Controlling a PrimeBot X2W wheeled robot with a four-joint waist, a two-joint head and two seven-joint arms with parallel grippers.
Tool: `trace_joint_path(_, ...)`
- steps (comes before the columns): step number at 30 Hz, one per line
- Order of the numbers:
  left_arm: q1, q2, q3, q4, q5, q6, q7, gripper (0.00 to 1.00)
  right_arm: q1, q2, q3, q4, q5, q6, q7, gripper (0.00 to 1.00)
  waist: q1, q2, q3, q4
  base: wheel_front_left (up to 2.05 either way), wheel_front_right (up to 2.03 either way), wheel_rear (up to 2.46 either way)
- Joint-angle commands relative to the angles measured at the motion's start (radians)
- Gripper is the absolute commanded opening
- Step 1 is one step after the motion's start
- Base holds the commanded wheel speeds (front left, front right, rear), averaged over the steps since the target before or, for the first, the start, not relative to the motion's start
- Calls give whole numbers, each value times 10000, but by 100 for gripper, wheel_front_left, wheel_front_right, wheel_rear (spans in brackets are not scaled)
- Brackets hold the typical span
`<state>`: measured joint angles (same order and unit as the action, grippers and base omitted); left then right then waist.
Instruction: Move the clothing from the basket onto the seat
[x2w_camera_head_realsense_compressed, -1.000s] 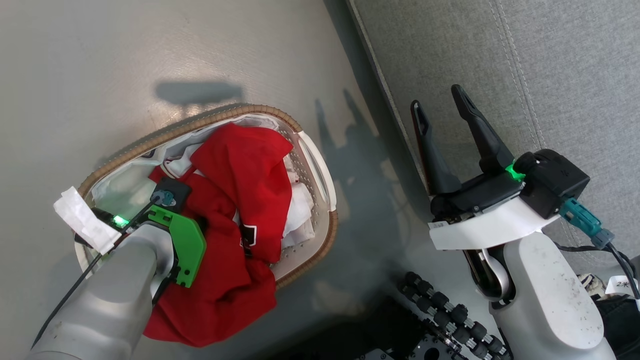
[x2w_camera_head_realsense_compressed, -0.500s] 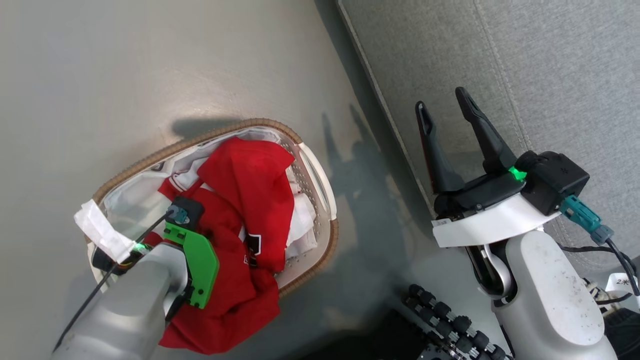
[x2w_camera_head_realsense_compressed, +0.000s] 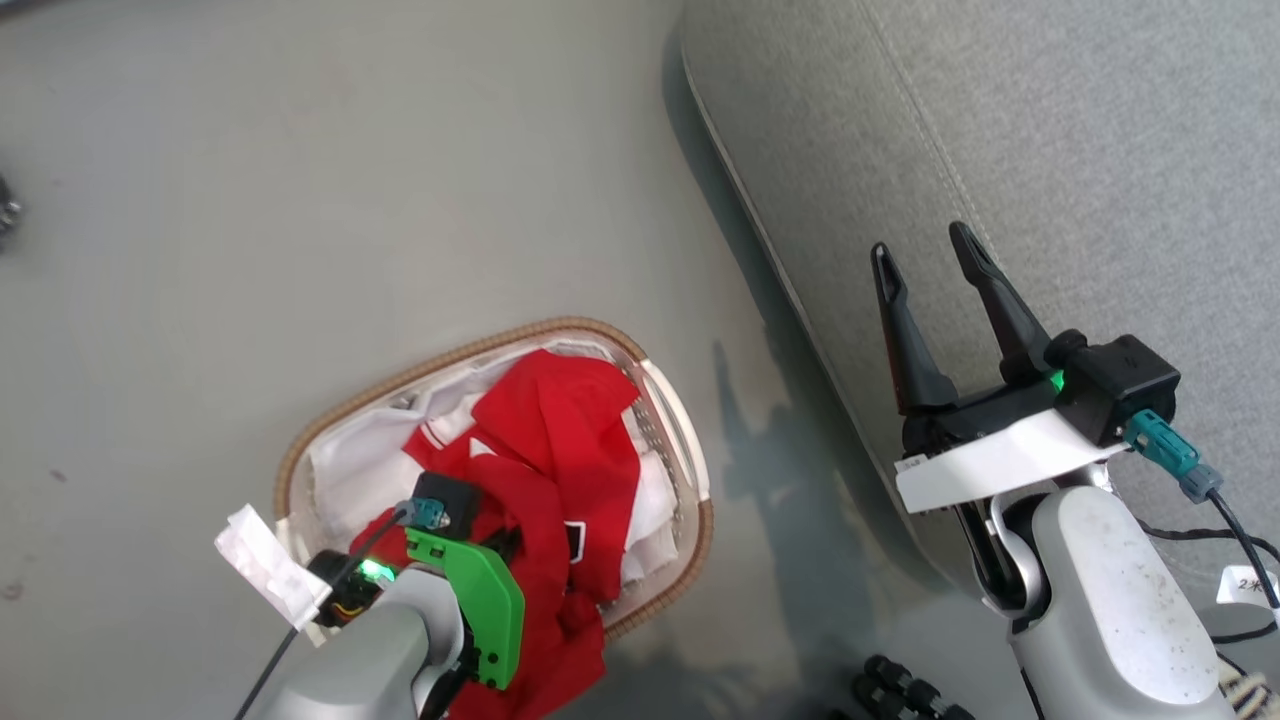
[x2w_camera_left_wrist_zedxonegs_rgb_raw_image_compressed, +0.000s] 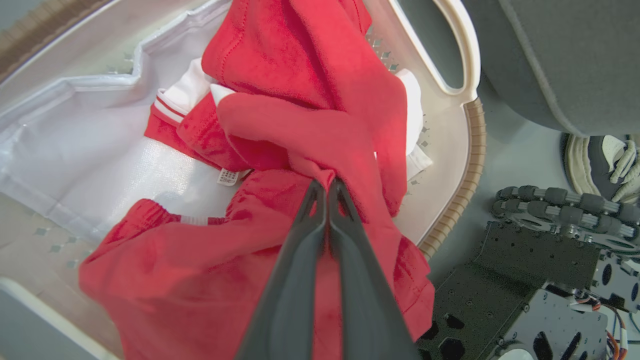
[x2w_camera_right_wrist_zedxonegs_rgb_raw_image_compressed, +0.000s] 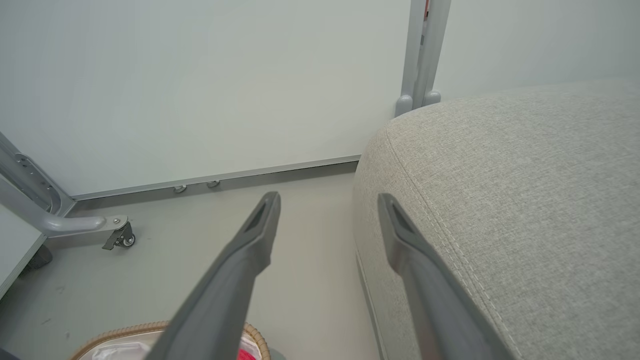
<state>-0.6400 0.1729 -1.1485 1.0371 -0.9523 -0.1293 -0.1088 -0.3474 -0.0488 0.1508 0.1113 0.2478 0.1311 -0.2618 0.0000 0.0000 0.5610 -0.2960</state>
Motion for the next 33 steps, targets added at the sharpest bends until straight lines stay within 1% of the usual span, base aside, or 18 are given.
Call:
trace_joint_path(1, 233, -58, -14, -65, -192, -24, -162, 0, 203, -41, -61, 101, -109, -6, -44, 100, 0, 0, -1275, 798, 0, 0, 0)
trace_joint_path(9, 676, -299, 38, -430, -912, -24, -1307, 0, 900, -42, -513, 509, -309, -6, -45, 100, 0, 0, -2927, 1648, 0, 0, 0)
trace_joint_path(12, 770, -372, 138, -607, -1009, -24, -1504, 0, 1203, -42, -669, 616, -383, -6, -45, 100, 0, 0, -3413, 1881, 0, 0, 0)
trace_joint_path(15, 832, -401, 439, -872, -985, -24, -1575, 0, 1482, -41, -742, 712, -404, -6, -45, 100, 0, 0, -3849, 2056, 0, 0, 0)
trace_joint_path(18, 842, -357, 1290, -1399, -570, -23, -1568, 0, 1751, -39, -801, 794, -448, -6, -45, 100, 0, 0, -4236, 2217, 0, 0, 0)
trace_joint_path(25, 1517, -436, 3670, -3220, 1120, 61, -1566, 0, 2400, -39, -707, 1025, -458, -6, -45, 100, 0, 0, -4978, 2472, 0, 0, 0)
trace_joint_path(28, 1784, -541, 4451, -3933, 1888, 42, -1565, 0, 2627, -39, -608, 1142, -400, -6, -44, 100, 0, 0, -5171, 2519, 0, 0, 0)
trace_joint_path(33, 1931, -749, 5331, -4839, 2719, 9, -1557, 0, 2826, -39, -269, 1386, -432, -6, -45, 100, 0, 0, -5399, 2571, 0, 0, 0)
